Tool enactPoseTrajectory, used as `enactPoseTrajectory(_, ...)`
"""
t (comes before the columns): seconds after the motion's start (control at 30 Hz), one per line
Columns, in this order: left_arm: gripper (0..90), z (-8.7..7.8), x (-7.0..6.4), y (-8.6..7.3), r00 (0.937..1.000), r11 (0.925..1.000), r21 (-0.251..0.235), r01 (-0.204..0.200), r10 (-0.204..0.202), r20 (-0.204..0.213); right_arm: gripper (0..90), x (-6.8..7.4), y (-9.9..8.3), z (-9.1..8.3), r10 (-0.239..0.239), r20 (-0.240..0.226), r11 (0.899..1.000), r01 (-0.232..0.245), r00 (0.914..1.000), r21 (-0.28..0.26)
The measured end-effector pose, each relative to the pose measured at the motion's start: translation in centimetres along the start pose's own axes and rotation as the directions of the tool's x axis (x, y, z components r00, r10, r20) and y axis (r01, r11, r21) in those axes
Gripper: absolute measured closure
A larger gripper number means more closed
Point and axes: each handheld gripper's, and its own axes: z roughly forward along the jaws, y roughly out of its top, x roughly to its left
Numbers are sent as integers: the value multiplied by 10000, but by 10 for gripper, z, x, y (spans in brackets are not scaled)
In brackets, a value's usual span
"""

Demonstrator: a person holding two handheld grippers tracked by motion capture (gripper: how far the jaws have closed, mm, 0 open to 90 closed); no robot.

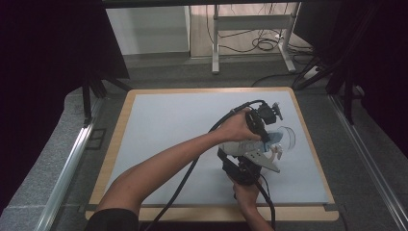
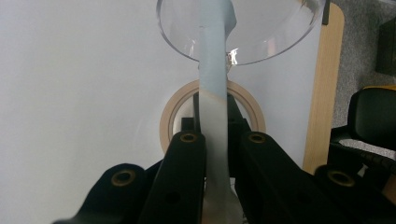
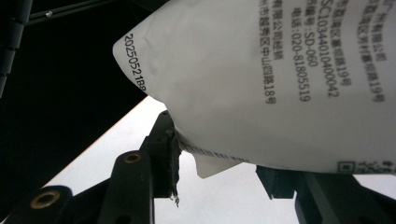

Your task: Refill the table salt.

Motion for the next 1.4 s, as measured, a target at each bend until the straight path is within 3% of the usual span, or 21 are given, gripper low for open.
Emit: enactPoseTrajectory(1.4,900,2,1,3,10000,9997,232,-31,32,-14,556,1,0,3,196,82,9996,-195,9998,-189)
